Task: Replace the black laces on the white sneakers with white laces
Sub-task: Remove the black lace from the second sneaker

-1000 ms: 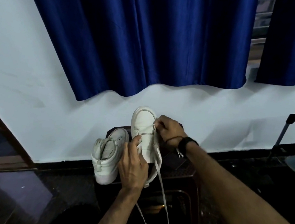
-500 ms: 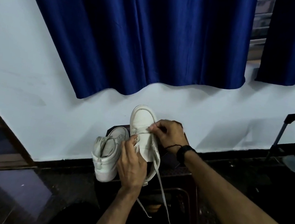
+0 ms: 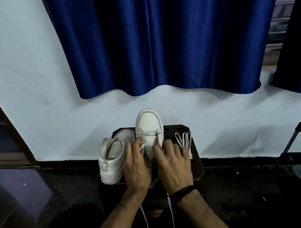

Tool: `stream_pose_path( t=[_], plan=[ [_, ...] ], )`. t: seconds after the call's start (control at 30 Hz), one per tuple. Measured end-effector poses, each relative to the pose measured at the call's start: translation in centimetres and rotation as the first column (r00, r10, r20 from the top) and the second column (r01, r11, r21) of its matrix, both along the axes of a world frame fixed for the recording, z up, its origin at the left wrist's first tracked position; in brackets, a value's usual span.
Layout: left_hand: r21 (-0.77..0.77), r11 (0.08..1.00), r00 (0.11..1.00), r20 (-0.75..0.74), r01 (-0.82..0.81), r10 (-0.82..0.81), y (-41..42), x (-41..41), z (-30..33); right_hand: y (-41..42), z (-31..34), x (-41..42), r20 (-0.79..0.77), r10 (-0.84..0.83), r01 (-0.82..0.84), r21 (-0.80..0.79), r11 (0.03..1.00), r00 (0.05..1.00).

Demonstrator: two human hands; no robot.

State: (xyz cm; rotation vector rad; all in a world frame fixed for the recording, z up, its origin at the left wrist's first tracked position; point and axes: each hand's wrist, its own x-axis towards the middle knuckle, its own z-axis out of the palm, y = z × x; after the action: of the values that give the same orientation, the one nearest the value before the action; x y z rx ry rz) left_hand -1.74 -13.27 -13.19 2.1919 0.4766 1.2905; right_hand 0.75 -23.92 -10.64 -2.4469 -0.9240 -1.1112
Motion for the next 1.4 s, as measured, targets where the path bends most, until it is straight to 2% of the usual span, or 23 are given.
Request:
stream_pose_path(
  t=[0.07, 0.17, 0.23, 0.3, 0.4, 0.5, 0.53, 0.6, 0.63, 0.67, 0.7, 0.73, 0.8, 0.87, 0.97, 1.03, 1.07, 1.13, 1.2, 1.27, 1.33, 1.4],
  plan=[
    [0.018, 1.000, 1.000, -0.002, -0.021, 0.021, -0.1, 0.0, 0.0, -0.1, -0.3, -0.5, 0.038, -0.044, 0.046, -0.059, 0.997, 0.998],
    [0.041, 0.998, 0.999, 0.018, -0.044, 0.044, 0.1, 0.3, 0.1, 0.3, 0.2, -0.1, -0.035, -0.185, 0.178, -0.139, 0.974, 0.982],
    [0.046, 0.995, 0.995, -0.031, -0.091, 0.092, 0.1, 0.7, 0.4, 0.5, 0.6, 0.1, -0.061, -0.218, 0.206, -0.157, 0.966, 0.974],
    [0.073, 0.985, 0.981, -0.104, -0.156, 0.163, -0.1, 0.9, 0.8, 0.8, 0.9, 0.3, -0.024, -0.218, 0.208, -0.211, 0.955, 0.976],
    [0.139, 0.963, 0.943, -0.213, -0.230, 0.256, -0.5, 1.1, 1.6, 1.4, 1.9, 1.4, 0.071, -0.178, 0.192, -0.322, 0.927, 0.981],
    [0.218, 0.946, 0.922, -0.254, -0.241, 0.293, -1.1, 1.3, 2.1, 2.1, 4.0, 3.1, 0.126, -0.089, 0.138, -0.463, 0.876, 0.988],
    [0.239, 0.943, 0.919, -0.265, -0.230, 0.291, -1.3, 1.4, 2.3, 2.1, 5.0, 3.4, 0.098, -0.057, 0.099, -0.511, 0.854, 0.994],
    [0.261, 0.942, 0.915, -0.286, -0.213, 0.286, -1.7, 1.8, 2.6, 1.9, 6.0, 3.7, -0.059, -0.013, -0.024, -0.584, 0.812, 0.998],
    [0.268, 0.939, 0.910, -0.295, -0.214, 0.291, -1.7, 2.1, 2.7, 1.7, 6.1, 4.0, -0.160, -0.017, -0.071, -0.530, 0.845, 0.987],
    [0.272, 0.937, 0.905, -0.301, -0.221, 0.300, -1.7, 2.4, 2.7, 1.3, 6.5, 4.3, -0.277, -0.017, -0.101, -0.406, 0.908, 0.961],
    [0.272, 0.935, 0.901, -0.306, -0.227, 0.308, -1.7, 2.7, 2.8, 1.0, 6.6, 4.7, -0.402, 0.014, -0.105, -0.205, 0.973, 0.916],
    [0.274, 0.932, 0.897, -0.307, -0.236, 0.317, -1.6, 3.0, 2.8, 0.6, 6.3, 5.2, -0.514, 0.080, -0.088, 0.008, 0.996, 0.854],
    [0.270, 0.929, 0.893, -0.304, -0.254, 0.333, -1.3, 3.4, 2.9, 0.3, 5.4, 6.0, -0.669, 0.284, -0.044, 0.352, 0.935, 0.686],
    [0.250, 0.934, 0.890, -0.318, -0.255, 0.328, -0.7, 3.8, 2.7, 0.6, 4.0, 5.9, -0.713, 0.413, 0.018, 0.512, 0.859, 0.567],
    [0.231, 0.946, 0.868, -0.391, -0.228, 0.305, 0.2, 4.5, 2.8, 1.7, 3.3, 6.3, -0.758, 0.424, 0.108, 0.538, 0.836, 0.496],
    [0.147, 0.981, 0.813, -0.551, -0.126, 0.187, 1.2, 4.9, 3.9, 2.1, 4.1, 7.7, -0.844, 0.352, 0.126, 0.433, 0.893, 0.405],
    [0.058, 0.994, 0.761, -0.640, -0.091, 0.107, 2.0, 5.3, 5.1, 2.2, 5.0, 8.4, -0.880, 0.352, 0.116, 0.405, 0.907, 0.318],
    [-0.200, 0.975, 0.652, -0.753, -0.099, -0.088, 4.0, 6.0, 8.8, 2.5, 7.5, 9.2, -0.889, 0.447, 0.101, 0.456, 0.884, 0.097],
    [-0.422, 0.903, 0.643, -0.713, -0.075, -0.279, 5.9, 6.4, 13.1, 2.7, 10.2, 9.6, -0.838, 0.544, 0.111, 0.536, 0.837, -0.053],
    [-0.585, 0.810, 0.671, -0.613, -0.030, -0.418, 7.2, 6.0, 17.3, 2.7, 13.1, 9.9, -0.859, 0.503, 0.049, 0.500, 0.865, -0.094],
    [-0.650, 0.759, 0.703, -0.524, 0.035, -0.481, 8.2, 5.4, 21.4, 2.5, 16.1, 9.8, -0.905, 0.422, -0.014, 0.423, 0.906, -0.048],
    [-0.661, 0.742, 0.736, -0.445, 0.113, -0.509, 8.7, 4.5, 25.3, 2.4, 19.0, 9.5, -0.910, 0.415, -0.047, 0.415, 0.908, -0.014]
  ],
)
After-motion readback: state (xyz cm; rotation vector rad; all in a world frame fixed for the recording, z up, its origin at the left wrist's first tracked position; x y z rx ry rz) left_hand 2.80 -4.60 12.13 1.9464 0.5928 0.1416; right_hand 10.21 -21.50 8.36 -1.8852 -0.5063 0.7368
